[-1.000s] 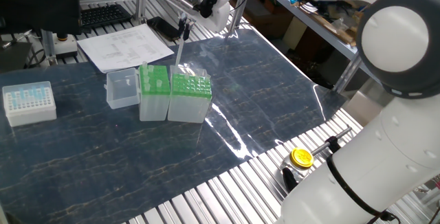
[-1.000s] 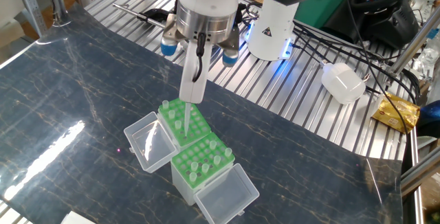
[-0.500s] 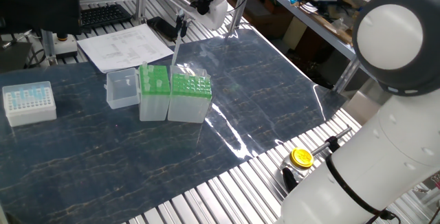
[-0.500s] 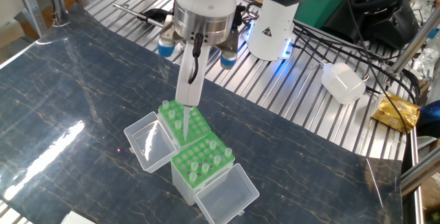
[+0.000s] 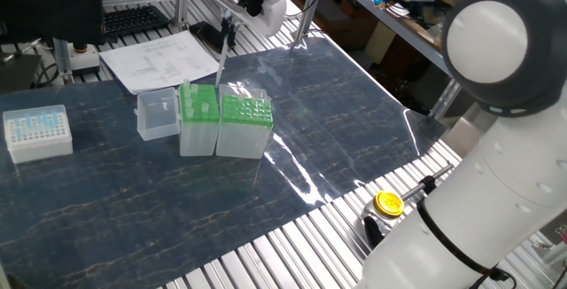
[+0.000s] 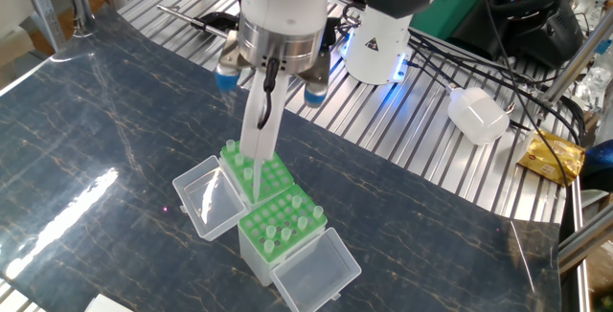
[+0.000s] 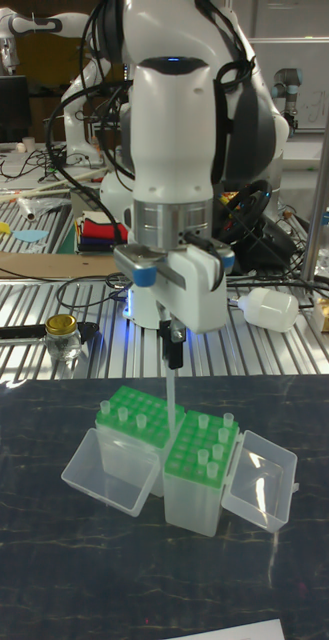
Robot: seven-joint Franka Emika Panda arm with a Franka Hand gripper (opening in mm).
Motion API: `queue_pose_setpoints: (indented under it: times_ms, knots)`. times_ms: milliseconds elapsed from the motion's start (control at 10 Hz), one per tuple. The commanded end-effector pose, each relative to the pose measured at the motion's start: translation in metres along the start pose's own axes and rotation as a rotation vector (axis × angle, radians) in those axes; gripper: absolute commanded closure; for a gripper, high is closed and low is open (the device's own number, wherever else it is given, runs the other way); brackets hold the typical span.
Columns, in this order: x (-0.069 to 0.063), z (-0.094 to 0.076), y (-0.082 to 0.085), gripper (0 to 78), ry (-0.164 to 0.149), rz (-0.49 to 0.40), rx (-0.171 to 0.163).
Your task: Transfer all large pipette tips from one holder to another
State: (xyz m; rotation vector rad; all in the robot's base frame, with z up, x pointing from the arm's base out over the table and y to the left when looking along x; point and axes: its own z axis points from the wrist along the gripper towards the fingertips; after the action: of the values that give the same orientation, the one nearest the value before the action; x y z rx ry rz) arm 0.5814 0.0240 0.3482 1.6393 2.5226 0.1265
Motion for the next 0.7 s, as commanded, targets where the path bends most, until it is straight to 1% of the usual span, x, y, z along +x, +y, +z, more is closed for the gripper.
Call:
queue_pose_setpoints:
  times_ms: [100, 700]
  knots:
    - [0.0005, 0.0033, 0.0097, 76.2, -0.001, 0.007, -0.003]
    - [-0.0021, 0.0077, 0.019, 76.2, -0.003, 0.007, -0.005]
